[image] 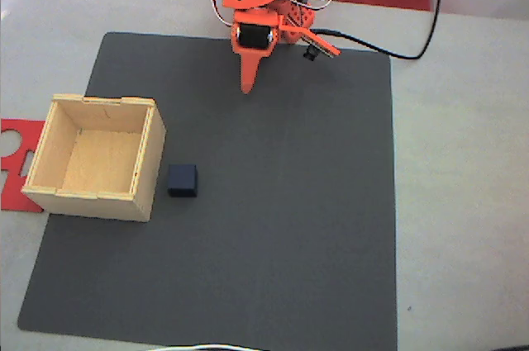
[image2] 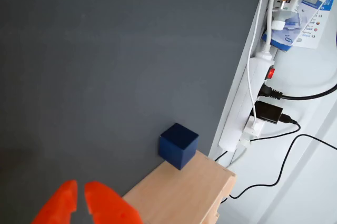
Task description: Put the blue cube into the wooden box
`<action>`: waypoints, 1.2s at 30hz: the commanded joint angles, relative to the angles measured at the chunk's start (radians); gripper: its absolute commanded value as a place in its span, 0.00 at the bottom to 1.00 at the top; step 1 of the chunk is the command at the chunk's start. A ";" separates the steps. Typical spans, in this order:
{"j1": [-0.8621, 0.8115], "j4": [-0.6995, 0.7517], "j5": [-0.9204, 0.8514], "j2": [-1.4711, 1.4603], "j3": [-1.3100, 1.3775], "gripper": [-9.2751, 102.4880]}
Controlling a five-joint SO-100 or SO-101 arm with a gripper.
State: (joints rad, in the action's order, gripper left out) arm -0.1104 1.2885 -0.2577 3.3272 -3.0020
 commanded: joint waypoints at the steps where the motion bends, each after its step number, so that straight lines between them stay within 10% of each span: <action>1: 0.187 -0.040 0.043 0.014 0.002 0.08; 27: 0.058 -0.118 0.043 0.009 0.006 0.17; 36: -0.319 -0.362 -0.002 -1.051 0.592 0.24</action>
State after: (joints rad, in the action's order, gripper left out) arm -0.3574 0.9465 -0.2470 2.6246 -2.6415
